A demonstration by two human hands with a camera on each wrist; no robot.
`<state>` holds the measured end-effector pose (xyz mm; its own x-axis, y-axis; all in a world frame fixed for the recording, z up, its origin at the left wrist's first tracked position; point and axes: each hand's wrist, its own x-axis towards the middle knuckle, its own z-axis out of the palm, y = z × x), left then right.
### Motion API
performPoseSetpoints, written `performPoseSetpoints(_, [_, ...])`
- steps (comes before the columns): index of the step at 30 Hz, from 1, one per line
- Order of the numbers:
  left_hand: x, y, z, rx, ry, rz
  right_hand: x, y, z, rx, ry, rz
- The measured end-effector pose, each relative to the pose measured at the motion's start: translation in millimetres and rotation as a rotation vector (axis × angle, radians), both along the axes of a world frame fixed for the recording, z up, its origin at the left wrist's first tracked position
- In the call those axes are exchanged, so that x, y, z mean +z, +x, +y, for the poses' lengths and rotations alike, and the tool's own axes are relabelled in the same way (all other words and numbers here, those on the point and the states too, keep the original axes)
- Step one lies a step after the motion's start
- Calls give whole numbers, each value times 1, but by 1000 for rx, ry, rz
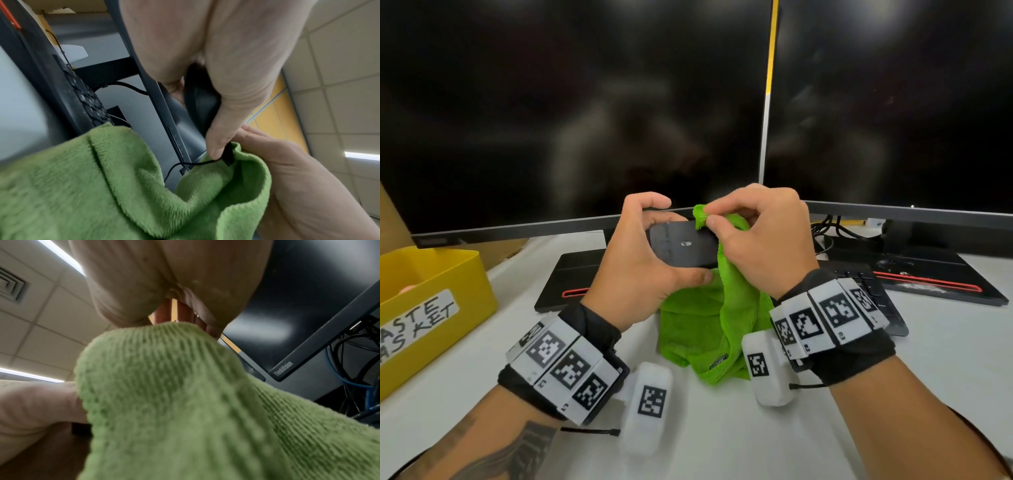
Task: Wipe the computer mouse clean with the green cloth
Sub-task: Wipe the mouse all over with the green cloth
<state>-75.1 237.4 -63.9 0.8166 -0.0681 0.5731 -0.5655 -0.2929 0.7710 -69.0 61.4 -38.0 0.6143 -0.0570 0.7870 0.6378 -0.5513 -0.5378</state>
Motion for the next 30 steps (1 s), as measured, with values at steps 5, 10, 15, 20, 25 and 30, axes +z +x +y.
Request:
performPoseSetpoints(5, [0, 2, 7, 47, -21, -6, -2, 4, -4, -6, 13, 107])
performPoseSetpoints(10, [0, -2, 0, -1, -24, 23, -4, 2, 2, 50, 43, 99])
performPoseSetpoints(15, [-1, 2, 5, 0, 54, -6, -6, -2, 17, 228, 33, 40])
performPoseSetpoints(20, [-2, 5, 12, 45, 52, -34, -7, -8, 22, 381, -82, 109])
performPoseSetpoints(25, [4, 2, 16, 64, -1, -13, -8, 0, 5, 308, -142, 208])
performPoseSetpoints(30, [8, -1, 13, 40, -36, -10, -7, 8, -13, 84, -122, 261])
